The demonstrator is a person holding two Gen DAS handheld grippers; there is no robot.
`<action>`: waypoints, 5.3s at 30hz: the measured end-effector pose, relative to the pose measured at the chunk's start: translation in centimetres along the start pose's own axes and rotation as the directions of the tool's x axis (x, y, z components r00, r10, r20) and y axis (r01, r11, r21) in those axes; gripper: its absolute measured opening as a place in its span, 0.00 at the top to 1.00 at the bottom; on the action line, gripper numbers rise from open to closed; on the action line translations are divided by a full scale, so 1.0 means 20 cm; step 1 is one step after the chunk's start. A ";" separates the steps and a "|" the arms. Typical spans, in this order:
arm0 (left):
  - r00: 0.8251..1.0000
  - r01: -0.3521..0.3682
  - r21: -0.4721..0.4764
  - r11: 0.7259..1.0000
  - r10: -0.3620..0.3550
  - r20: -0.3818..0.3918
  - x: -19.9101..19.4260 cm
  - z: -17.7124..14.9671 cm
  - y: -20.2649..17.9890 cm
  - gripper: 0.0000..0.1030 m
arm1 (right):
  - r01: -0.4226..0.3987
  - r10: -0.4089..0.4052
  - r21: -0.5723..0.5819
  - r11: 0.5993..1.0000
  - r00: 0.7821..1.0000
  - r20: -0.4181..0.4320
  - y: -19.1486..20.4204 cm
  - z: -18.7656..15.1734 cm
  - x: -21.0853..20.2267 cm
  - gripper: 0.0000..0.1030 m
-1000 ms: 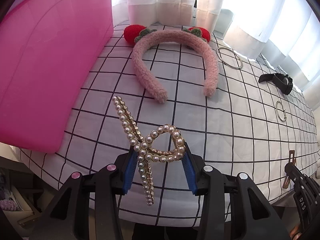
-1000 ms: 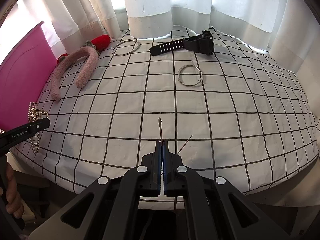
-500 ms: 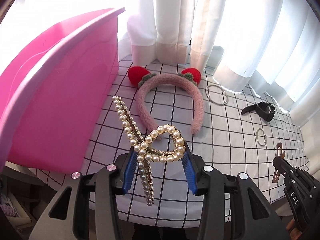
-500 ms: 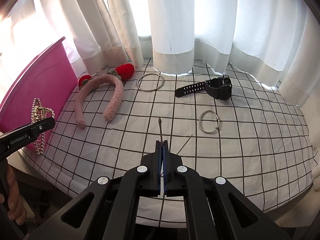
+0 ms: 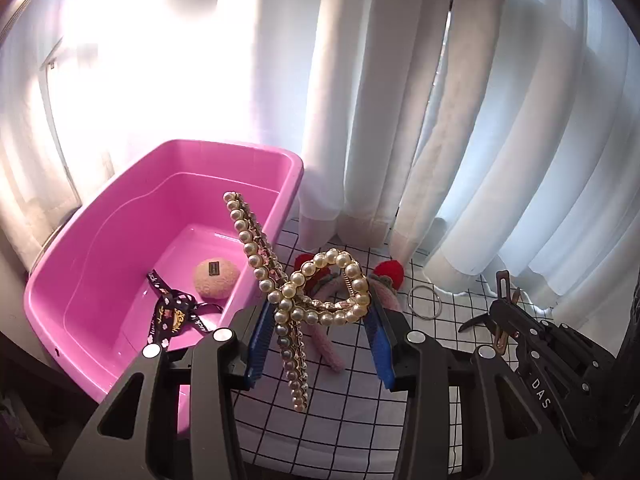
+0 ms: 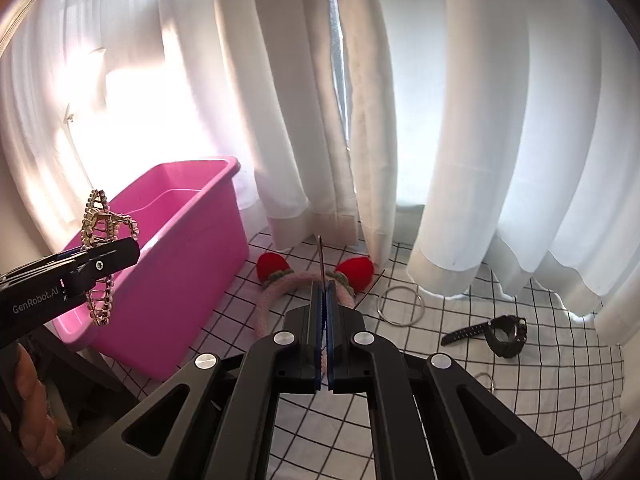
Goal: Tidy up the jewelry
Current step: 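Carry the pearl clip and hairpin over the tub and release both, then move both tools back toward the pink headband and black watch, then grasp the black watch with right tool while left tool grasps the pink headband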
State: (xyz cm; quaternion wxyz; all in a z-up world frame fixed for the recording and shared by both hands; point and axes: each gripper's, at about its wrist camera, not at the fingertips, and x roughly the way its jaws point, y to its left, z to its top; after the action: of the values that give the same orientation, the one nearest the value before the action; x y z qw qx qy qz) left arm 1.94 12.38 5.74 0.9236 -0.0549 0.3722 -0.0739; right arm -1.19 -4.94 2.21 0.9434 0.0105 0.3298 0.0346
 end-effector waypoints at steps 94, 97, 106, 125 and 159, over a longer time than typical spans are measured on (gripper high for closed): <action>0.982 -0.075 0.048 0.996 0.082 -0.168 0.42 0.00 -0.34 0.10 | 0.203 -0.141 0.274 0.940 0.963 -0.230 -0.94 -0.15 0.07 0.49; 0.977 -0.072 0.063 0.995 0.083 -0.197 0.52 -0.07 -0.41 0.10 | 0.237 -0.164 0.293 0.926 0.953 -0.253 -1.06 -0.21 0.08 0.49; 0.959 -0.088 0.067 0.994 0.102 -0.263 0.82 -0.22 -0.53 0.10 | 0.275 -0.164 0.316 0.908 0.927 -0.336 -1.27 -0.33 0.28 0.48; 0.931 -0.151 0.062 0.987 0.163 -0.328 1.19 -0.32 -0.59 0.10 | 0.328 -0.179 0.276 0.903 0.873 -0.453 -1.44 -0.37 0.70 0.48; 0.932 -0.099 0.090 0.991 0.124 -0.340 1.43 -0.30 -0.66 0.90 | 0.344 -0.215 0.233 0.910 0.869 -0.445 -1.45 -0.46 0.80 0.79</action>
State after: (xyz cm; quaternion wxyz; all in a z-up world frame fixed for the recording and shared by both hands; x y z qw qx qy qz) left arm 16.85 -5.90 -15.96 0.8480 0.0132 0.5281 -0.0433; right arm 7.23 -32.70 -16.08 0.8347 0.1001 0.5192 -0.1537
